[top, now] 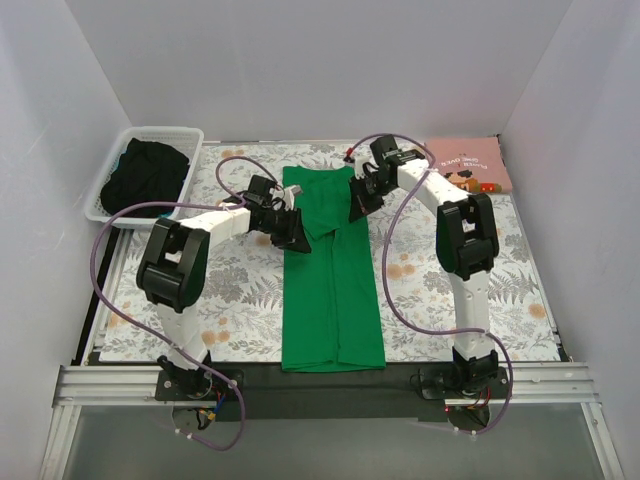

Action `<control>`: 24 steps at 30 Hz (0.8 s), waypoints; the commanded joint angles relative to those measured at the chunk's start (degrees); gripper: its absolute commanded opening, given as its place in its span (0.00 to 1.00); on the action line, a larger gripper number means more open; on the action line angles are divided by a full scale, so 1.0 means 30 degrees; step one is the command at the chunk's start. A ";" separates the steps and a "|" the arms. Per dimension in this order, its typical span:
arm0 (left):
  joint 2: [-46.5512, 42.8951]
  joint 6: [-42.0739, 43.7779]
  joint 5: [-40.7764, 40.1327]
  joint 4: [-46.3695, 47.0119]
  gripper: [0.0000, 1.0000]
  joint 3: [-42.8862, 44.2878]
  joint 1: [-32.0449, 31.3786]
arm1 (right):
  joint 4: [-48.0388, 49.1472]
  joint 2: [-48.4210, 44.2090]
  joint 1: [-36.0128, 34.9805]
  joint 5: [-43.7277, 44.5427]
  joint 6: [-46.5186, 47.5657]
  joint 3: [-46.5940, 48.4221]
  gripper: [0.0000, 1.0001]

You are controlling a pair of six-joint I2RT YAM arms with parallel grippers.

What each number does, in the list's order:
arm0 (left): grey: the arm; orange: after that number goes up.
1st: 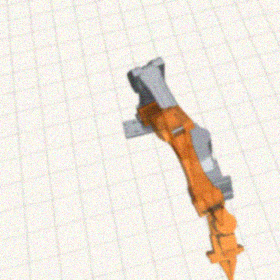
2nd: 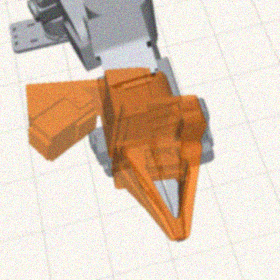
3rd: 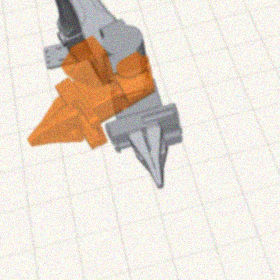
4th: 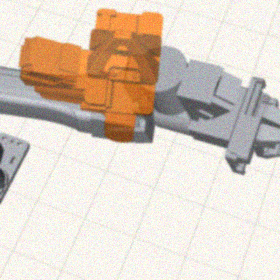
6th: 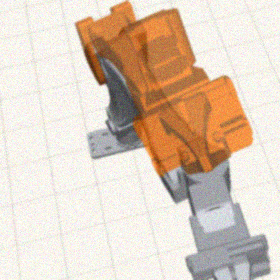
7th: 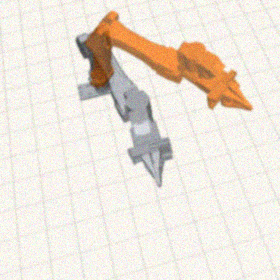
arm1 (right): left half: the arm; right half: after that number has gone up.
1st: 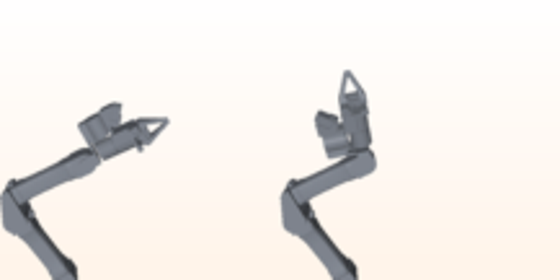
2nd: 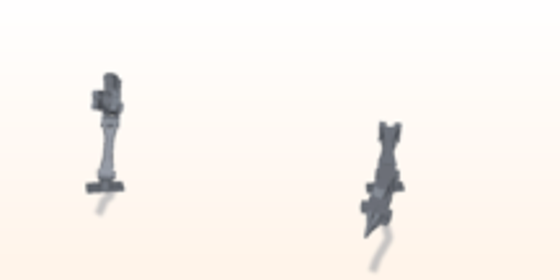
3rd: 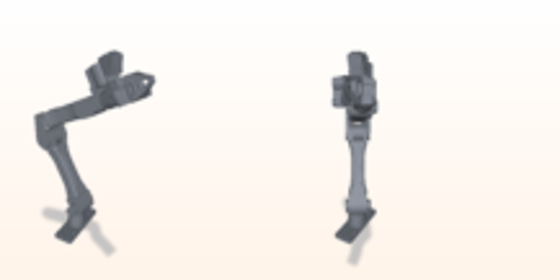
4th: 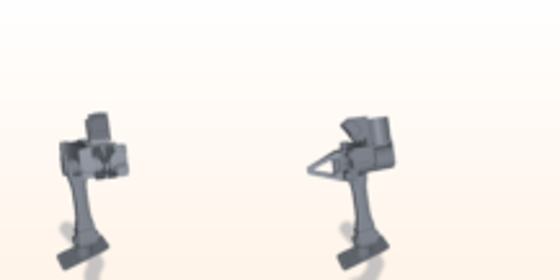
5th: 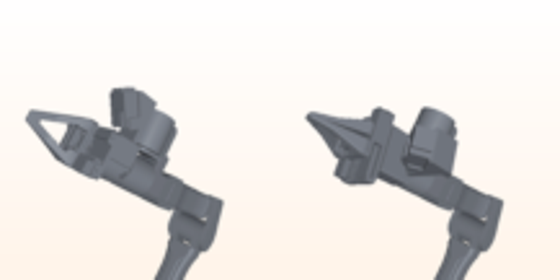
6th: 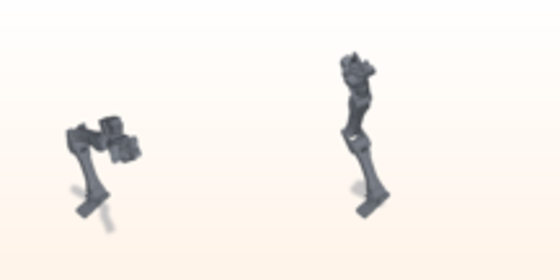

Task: Fold and stack the t-shirts
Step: Fold the tshirt

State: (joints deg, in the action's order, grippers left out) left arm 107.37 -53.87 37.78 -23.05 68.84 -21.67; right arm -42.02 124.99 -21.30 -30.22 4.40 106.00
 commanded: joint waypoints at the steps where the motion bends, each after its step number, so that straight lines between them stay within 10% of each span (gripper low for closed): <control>1: 0.0389 -0.0618 0.0502 0.0563 0.19 0.0140 0.0455 | -0.0085 0.0842 0.0010 -0.0826 -0.0092 0.0058 0.01; 24: 0.8619 -0.0912 0.0649 0.1062 0.17 0.8311 0.3766 | 0.2689 0.7383 0.0713 0.2277 -0.0501 0.7943 0.02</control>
State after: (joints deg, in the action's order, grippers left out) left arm 130.76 -57.56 44.05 -20.45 90.94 -11.64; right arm -39.20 146.43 -19.44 -27.49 3.20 129.34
